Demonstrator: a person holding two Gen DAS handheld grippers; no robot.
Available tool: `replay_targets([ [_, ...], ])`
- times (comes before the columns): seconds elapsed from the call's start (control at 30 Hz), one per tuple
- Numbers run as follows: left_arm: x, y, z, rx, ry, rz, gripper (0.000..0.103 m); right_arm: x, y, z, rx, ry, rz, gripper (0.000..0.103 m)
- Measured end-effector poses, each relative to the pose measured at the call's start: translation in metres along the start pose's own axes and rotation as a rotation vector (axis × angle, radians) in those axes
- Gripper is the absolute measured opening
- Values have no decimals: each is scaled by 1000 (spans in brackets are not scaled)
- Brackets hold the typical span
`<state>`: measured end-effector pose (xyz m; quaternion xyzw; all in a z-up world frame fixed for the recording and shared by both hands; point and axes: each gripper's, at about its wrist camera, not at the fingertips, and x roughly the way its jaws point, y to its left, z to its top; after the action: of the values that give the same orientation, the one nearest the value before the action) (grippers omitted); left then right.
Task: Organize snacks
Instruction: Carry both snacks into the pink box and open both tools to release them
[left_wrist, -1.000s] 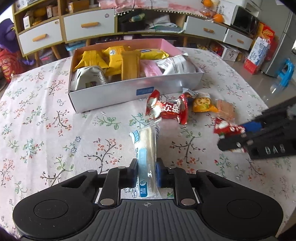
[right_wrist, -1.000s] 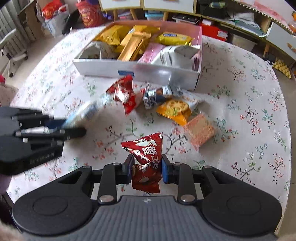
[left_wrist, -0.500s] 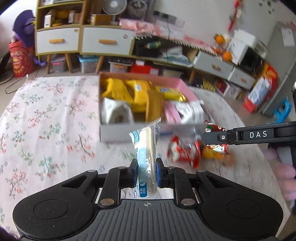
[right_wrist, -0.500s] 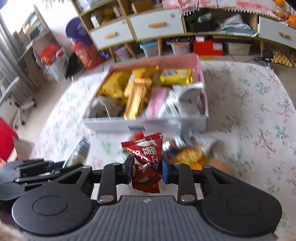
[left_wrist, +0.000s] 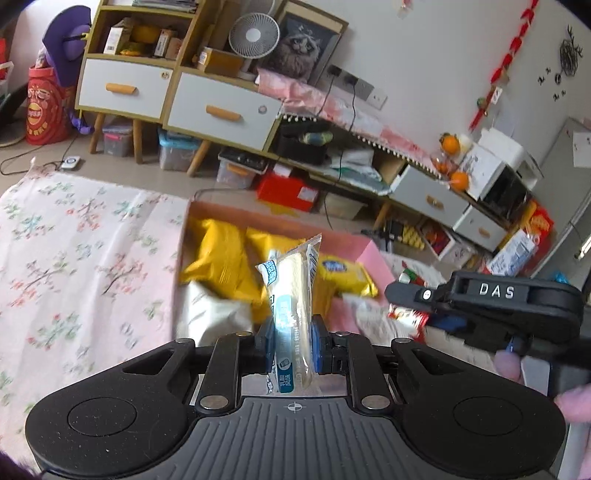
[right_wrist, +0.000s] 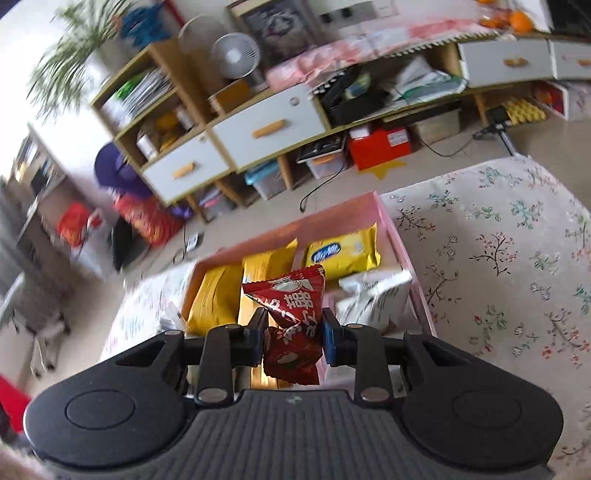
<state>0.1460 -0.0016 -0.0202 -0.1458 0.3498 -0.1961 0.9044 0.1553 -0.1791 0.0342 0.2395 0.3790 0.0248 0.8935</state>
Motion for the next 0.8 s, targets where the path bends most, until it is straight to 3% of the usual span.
replay_targets([
  [0.1, 14, -4, 5, 3, -52, 20, 17, 7, -2, 1, 40, -8, 8, 27],
  [0.33, 30, 5, 0, 7, -71, 64, 17, 17, -3, -7, 81, -3, -15, 27],
  [0.63, 31, 11, -2, 58, -45, 21, 19, 15, 0, -7, 82, -5, -24, 32],
  [0.73, 28, 9, -4, 72, -37, 13, 24, 9, 0, -4, 88, -18, -15, 46],
  [0.8, 23, 6, -4, 88, -40, 7, 32, 4, -1, -2, 100, -32, -14, 68],
])
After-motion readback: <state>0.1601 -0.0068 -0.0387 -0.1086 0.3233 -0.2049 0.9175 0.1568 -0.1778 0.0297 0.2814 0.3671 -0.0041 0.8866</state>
